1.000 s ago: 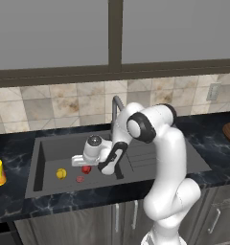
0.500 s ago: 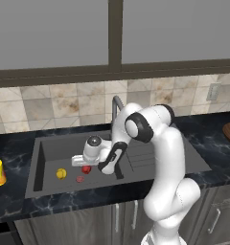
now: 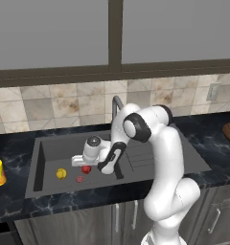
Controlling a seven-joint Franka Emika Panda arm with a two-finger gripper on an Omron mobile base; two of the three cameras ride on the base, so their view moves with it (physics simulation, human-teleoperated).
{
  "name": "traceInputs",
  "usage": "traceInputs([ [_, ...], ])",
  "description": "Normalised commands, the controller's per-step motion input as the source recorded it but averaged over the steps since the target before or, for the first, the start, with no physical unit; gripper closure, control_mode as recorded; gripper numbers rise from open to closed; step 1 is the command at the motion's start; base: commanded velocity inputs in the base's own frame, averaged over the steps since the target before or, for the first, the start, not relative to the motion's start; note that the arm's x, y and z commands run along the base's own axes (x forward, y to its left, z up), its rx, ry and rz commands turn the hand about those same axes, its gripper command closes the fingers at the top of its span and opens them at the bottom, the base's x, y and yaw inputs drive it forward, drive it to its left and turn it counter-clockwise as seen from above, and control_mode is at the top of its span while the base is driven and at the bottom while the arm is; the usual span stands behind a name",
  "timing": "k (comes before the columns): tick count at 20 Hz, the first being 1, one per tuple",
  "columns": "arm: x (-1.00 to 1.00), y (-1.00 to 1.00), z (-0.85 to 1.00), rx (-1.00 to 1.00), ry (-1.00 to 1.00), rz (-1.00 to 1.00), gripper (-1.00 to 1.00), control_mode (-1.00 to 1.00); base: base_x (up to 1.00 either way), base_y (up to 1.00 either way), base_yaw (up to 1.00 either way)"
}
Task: Remove the lemon and bell pepper from the sink. Then move the bowl and cup from the counter to the sink for washing.
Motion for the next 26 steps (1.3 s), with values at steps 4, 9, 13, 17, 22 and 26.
traceInputs([
  [4,0.07,0.01,-0.11,0.0,0.0,0.0,-1.0,-1.0,0.0,0.0,0.0],
  [9,0.03,0.03,-0.13,0.0,0.0,0.0,-1.0,-1.0,0.0,0.0,0.0],
  [13,0.0,0.03,-0.12,0.0,0.0,0.0,-1.0,-1.0,0.0,0.0,0.0],
  [17,0.0,0.03,-0.12,0.0,0.0,0.0,-1.0,-1.0,0.0,0.0,0.0],
  [22,0.02,0.01,-0.11,0.0,0.0,0.0,-1.0,-1.0,0.0,0.0,0.0],
  [26,0.0,0.0,-0.13,0.0,0.0,-0.01,-1.0,-1.0,0.0,0.0,0.0],
])
